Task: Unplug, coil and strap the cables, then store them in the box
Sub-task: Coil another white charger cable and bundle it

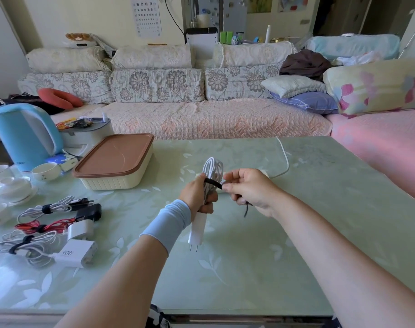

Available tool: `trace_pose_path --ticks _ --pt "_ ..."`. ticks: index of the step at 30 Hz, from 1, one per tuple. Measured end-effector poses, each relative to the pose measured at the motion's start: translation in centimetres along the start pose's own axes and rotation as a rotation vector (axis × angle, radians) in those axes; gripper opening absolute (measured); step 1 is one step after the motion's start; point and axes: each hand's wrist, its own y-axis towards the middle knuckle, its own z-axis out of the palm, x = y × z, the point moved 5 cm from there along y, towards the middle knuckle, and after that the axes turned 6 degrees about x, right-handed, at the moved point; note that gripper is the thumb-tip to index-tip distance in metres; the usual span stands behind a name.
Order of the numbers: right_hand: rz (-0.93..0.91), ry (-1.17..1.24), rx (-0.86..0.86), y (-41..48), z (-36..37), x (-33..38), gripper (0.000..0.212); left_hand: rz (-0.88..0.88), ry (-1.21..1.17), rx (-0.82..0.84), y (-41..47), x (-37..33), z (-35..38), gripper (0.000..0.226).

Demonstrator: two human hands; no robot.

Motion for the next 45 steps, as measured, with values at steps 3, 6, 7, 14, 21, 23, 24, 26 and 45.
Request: trace_pose_path --ticks 3,6,7,14,21,23,24,26,45 --pt "0.075 -0.152 0.052 -0.2 -0.3 -0.8 0.011 0.01 0.017 -0.026 -0.2 -0.5 -0.3 0.04" --pt "0.089 -0.179 0.075 -0.3 -0.4 -1.0 0.007 0.029 0.049 -0.076 -0.1 -0.9 -0.3 0.041" --pt "0.087 -0.186 0.064 -0.3 -0.5 -1.0 0.008 0.035 0.062 -0.089 0.0 -0.9 -0.3 0.042" --pt "0.037 -0.365 0.072 0.2 -0.9 -1.6 0.015 0.038 0.123 0.1 -0.6 -1.0 0.2 0.038" --pt "-0.096 -0.729 0.034 0.9 -1.4 -1.6 0.017 -0.012 0.246 0.263 -1.8 -0.7 0.2 0.051" --pt "-0.116 -0.837 0.063 0.8 -1.2 -1.5 0.025 0.013 0.351 0.229 -1.9 -0.9 -0.2 0.052" --pt "-0.096 -0.843 0.077 0.7 -1.3 -1.5 0.023 0.029 0.414 0.209 -2.0 -1.1 -0.4 0.052" --pt "-0.033 -0.772 0.145 0.3 -1.1 -1.5 0.022 0.045 0.57 0.17 -2.2 -1.5 -0.7 0.051" --pt "0.154 -0.04 -0.001 0.3 -0.3 -1.4 0.005 0.211 0.985 -0.051 -2.4 -1.8 -0.2 0.045"
